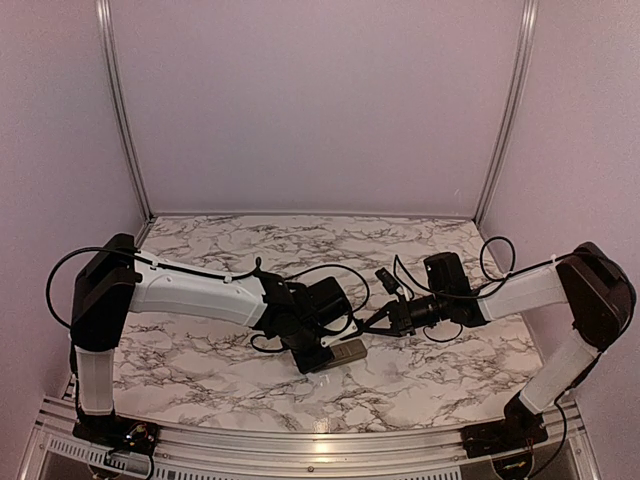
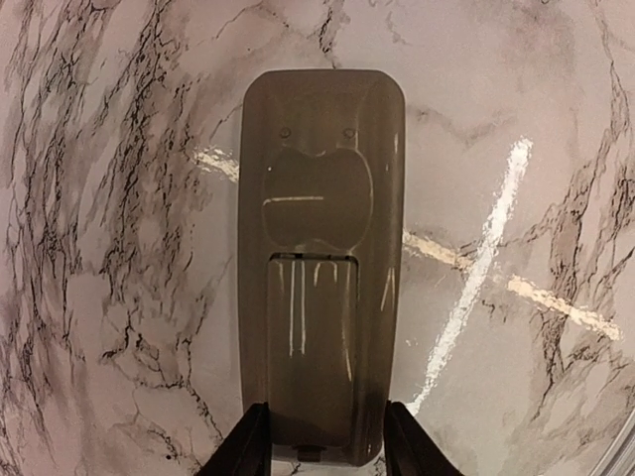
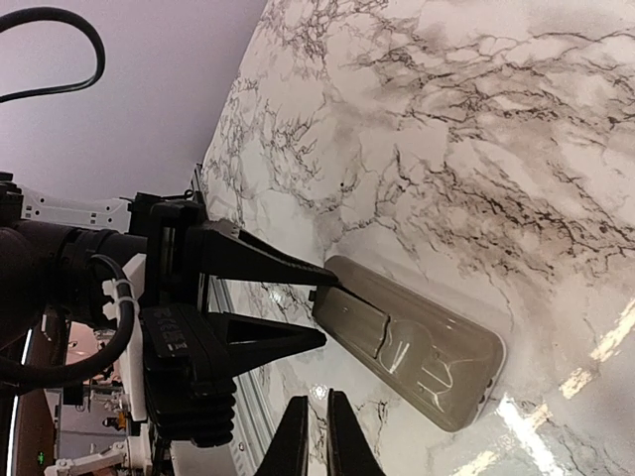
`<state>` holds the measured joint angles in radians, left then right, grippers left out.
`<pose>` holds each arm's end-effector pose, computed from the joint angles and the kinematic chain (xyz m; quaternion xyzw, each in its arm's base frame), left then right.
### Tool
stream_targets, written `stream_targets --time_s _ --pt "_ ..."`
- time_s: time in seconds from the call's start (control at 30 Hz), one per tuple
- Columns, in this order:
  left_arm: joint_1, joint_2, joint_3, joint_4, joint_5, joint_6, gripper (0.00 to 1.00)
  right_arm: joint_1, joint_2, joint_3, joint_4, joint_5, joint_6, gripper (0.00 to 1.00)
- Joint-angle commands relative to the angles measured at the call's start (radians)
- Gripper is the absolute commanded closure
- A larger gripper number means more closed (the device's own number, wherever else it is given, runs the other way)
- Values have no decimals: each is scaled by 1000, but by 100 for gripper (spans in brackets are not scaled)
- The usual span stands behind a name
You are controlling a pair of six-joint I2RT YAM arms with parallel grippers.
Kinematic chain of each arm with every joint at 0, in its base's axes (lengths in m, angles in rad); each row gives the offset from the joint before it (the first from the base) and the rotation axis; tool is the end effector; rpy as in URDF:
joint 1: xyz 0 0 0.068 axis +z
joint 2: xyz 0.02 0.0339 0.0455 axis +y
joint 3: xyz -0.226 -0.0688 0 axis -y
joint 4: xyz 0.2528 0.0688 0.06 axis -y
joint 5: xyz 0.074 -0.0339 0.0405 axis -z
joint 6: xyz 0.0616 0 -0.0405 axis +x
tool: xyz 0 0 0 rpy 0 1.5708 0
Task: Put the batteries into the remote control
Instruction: Load the battery cover onto the remote control without the battery cover, then adjust the battery cover of the remote control.
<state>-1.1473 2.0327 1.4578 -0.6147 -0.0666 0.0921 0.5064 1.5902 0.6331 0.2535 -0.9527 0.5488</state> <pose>0.1747 -0.3775 0.1030 0.5648 0.8025 -0.0671 0.1801 0.2403 0.1907 0.0964 -0.1755 0.8103 0.5475 0.1131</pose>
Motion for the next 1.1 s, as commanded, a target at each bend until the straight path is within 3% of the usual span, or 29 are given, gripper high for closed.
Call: stream_targets --time_s 0.0,0.27,0.43,0.53,0.77,0.9,1.07 --pt "4 -2 16 -30 20 1 59 -9 13 16 -5 -5 -10 94" --pt "4 -49 14 -26 -11 -6 49 -9 11 14 -7 -2 -12 94" --pt "11 -148 -35 23 -27 -15 27 -9 9 18 -7 1 -11 94" --pt "30 -240 -106 84 -17 -47 22 -9 8 21 -8 3 -12 94" --pt "106 -398 -323 264 -2 -202 33 25 15 55 -36 19 -32 93" --pt "126 -405 -395 309 18 -257 43 58 44 84 -39 26 -36 93" --pt "126 -376 -427 356 40 -284 48 104 90 129 -45 43 -35 94"
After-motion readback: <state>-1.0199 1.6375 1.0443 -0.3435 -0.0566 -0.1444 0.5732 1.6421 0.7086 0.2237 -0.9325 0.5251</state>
